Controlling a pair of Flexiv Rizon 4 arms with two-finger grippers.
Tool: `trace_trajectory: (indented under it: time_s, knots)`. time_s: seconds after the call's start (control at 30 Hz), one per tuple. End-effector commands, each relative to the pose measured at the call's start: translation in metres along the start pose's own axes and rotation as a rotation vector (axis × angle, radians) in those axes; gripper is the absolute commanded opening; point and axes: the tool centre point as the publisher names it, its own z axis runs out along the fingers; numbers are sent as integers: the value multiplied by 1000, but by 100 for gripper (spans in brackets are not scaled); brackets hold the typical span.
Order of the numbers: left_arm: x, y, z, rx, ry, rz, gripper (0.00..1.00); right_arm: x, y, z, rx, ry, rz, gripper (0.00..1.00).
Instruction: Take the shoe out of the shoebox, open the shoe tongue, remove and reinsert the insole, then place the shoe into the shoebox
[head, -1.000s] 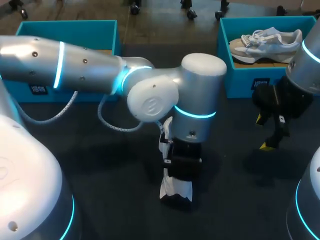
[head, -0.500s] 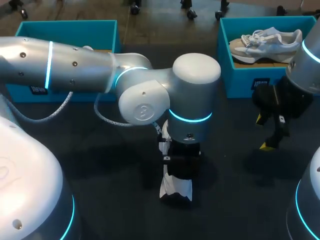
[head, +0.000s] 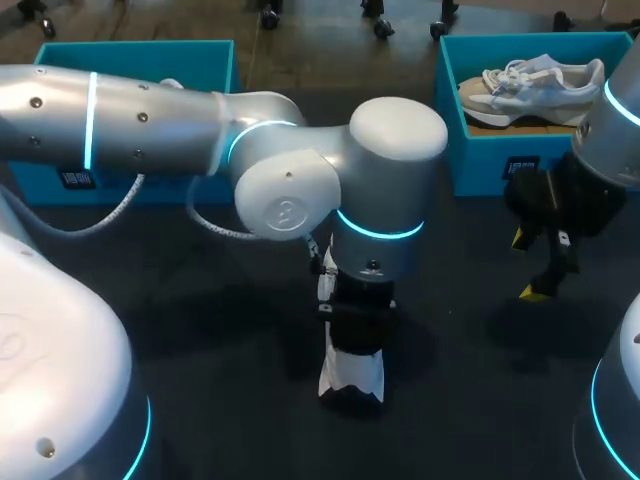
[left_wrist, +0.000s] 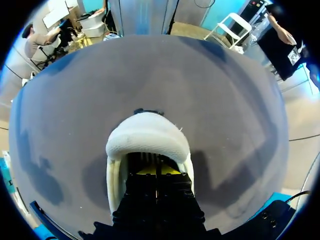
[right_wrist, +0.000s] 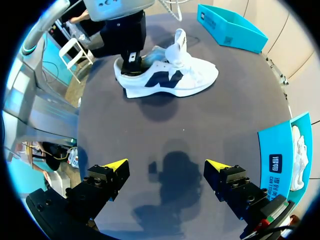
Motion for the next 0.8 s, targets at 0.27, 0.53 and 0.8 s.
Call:
trace_trajectory:
  time_s: [0.27, 0.53, 0.8]
  knots:
    - [-16, 17, 31, -18, 31, -30, 0, 0, 0, 1, 1, 0, -1, 100]
    - [-14, 17, 8, -49, -88, -65, 0, 0, 0, 1, 1, 0, -1, 100]
    - [1, 13, -24, -64, -162, -37, 0, 0, 0, 1, 1, 0, -1, 100]
